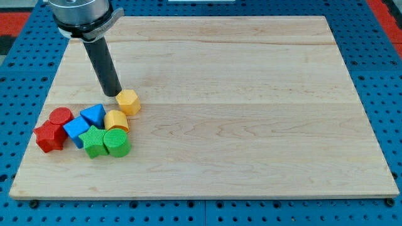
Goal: Move the red star left to the green star
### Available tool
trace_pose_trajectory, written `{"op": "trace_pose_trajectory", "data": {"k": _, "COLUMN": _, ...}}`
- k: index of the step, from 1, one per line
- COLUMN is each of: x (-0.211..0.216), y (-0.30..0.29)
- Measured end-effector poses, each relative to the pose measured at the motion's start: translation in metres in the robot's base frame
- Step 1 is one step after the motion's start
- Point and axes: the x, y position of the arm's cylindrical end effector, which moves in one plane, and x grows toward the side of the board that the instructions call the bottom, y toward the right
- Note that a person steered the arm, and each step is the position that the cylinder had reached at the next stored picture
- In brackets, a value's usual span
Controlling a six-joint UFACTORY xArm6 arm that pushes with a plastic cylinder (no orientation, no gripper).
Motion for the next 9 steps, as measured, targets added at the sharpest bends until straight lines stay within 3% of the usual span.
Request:
{"op": "trace_pose_trajectory", "data": {"k": 3, "x": 0.017, "y": -0.116}}
{"op": "trace_pose_trajectory", "data": {"k": 5, "x": 0.067, "y": -0.128}}
{"op": "trace_pose_trajectory", "data": {"k": 8, "x": 0.085, "y": -0.127}}
{"op": "trace_pose_trajectory", "data": {"k": 9, "x": 0.090, "y": -0.102}}
